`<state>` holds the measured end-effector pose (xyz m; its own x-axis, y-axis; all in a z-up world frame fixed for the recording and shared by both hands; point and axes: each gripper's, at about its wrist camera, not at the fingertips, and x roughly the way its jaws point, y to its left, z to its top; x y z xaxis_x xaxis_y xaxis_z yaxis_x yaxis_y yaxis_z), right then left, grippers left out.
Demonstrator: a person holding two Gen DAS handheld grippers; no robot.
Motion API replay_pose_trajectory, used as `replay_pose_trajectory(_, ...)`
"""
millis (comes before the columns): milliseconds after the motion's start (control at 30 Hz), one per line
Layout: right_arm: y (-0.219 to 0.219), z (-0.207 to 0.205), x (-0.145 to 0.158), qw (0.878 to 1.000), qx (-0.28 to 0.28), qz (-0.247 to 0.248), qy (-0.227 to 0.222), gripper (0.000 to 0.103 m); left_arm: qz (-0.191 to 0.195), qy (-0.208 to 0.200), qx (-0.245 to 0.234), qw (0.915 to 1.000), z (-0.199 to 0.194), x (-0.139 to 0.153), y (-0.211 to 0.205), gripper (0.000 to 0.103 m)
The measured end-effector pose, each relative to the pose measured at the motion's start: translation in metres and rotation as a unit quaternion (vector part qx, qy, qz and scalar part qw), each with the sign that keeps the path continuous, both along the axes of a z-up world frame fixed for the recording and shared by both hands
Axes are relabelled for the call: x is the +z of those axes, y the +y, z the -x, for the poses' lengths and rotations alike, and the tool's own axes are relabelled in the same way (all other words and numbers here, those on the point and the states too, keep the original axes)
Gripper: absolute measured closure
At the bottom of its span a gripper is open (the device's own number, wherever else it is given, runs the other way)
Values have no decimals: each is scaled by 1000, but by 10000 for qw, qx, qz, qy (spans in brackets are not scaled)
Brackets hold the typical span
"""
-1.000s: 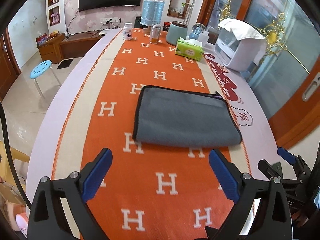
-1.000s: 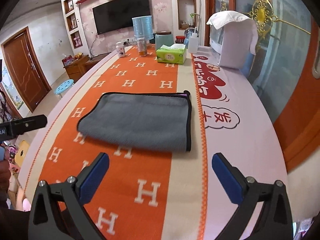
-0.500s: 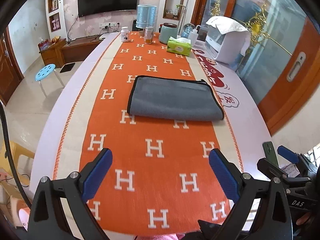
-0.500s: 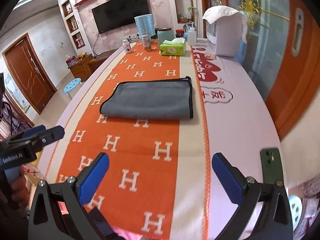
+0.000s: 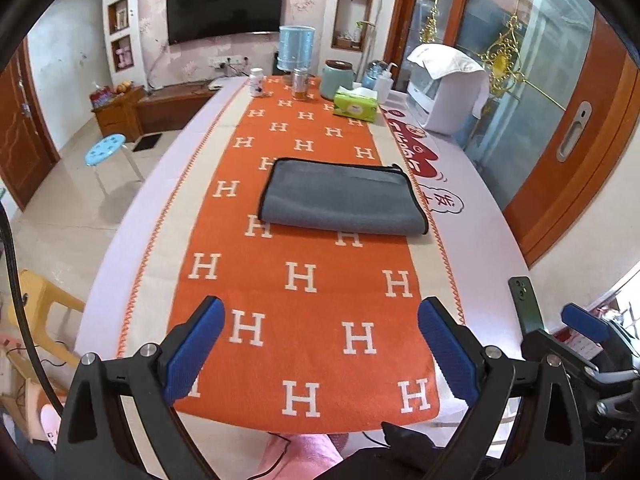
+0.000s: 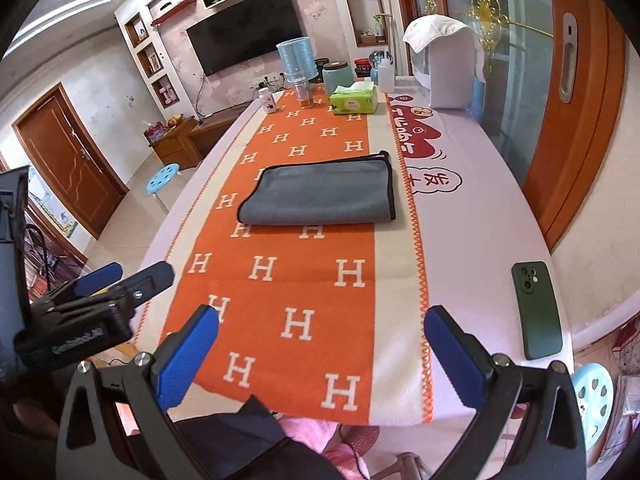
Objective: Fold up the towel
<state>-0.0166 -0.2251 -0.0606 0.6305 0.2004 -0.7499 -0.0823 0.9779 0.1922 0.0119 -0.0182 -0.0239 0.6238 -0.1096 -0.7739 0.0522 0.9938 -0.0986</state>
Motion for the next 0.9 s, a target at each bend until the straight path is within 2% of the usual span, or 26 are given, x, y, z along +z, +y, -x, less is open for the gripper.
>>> replay_pose_trajectory(133,-2,8,5,9999,-139,11,-71,0,-83,-150,104,9998,7,7,-1,6)
replay_pose_trajectory(367,3,13,3,9997,-175,135,-96,0,-482,-222,325,9981,14,9,-6,5)
replay_pose_trajectory(400,5,14,2,9997,-178,150,-100,0,-506,-225,329,9979,15,9,-7,0)
replay_pose_trajectory(700,9,16,-6,9994,-238,228,-76,0,-699,-392,297,9963,23,7,-12,1)
replay_pose_trajectory(900,15,11,-5,9994,-165,282,-133,0,-743,-514,443,9949,23,12,-8,1)
